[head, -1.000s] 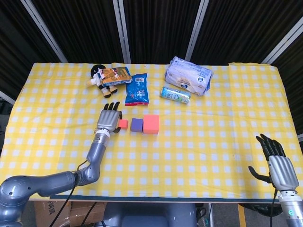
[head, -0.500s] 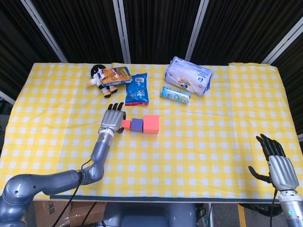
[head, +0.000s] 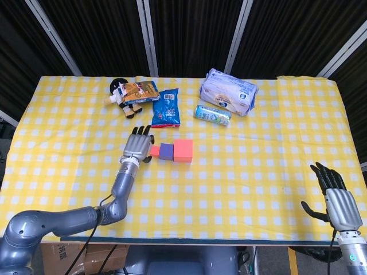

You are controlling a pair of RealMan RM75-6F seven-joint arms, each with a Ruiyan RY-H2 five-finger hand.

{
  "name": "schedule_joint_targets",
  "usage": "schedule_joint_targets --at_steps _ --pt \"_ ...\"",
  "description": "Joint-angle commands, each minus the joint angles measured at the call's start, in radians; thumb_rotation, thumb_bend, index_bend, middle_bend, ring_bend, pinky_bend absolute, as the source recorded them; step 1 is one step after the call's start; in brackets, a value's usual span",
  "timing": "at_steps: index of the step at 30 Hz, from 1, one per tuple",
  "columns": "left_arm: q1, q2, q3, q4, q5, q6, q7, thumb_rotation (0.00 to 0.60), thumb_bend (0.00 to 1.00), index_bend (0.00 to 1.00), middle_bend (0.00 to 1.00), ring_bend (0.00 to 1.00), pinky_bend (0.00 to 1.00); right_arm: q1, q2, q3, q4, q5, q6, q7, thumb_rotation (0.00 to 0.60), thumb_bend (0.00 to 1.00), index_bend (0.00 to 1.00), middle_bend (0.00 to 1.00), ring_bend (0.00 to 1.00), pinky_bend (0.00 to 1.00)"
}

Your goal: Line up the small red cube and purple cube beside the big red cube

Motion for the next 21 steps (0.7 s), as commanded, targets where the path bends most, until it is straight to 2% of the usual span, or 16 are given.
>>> schedule_joint_targets --at_steps 1,7,13,17,21 --pt "0.005 0.010 0.000 -0.017 0.000 0.004 -0.005 0.600 0.32 0.32 0.00 0.00 0.00 -0.001 0.000 0.000 0.000 0.000 0.002 0.000 0.600 0.34 0.00 0.00 0.00 0.00" --pt "0.046 0.086 0.030 -0.143 0.021 0.041 -0.010 0.600 0.33 0.29 0.00 0.00 0.00 -0.002 0.001 0.001 0.001 0.002 0.004 0.003 0.600 0.34 0.00 0.00 0.00 0.00" --pt "0.080 0.175 0.086 -0.260 0.000 0.053 0.025 0.600 0.46 0.29 0.00 0.00 0.00 -0.002 -0.001 -0.001 0.000 -0.002 0.005 -0.003 0.600 0.34 0.00 0.00 0.00 0.00" --pt "0.085 0.194 0.102 -0.288 -0.018 0.056 0.031 0.600 0.52 0.29 0.00 0.00 0.00 -0.003 -0.004 -0.001 -0.001 -0.004 0.006 -0.009 0.600 0.34 0.00 0.00 0.00 0.00" --pt "0.083 0.195 0.109 -0.295 -0.020 0.060 0.031 0.600 0.53 0.28 0.00 0.00 0.00 -0.003 -0.005 0.000 -0.002 -0.002 0.007 -0.009 0.600 0.34 0.00 0.00 0.00 0.00"
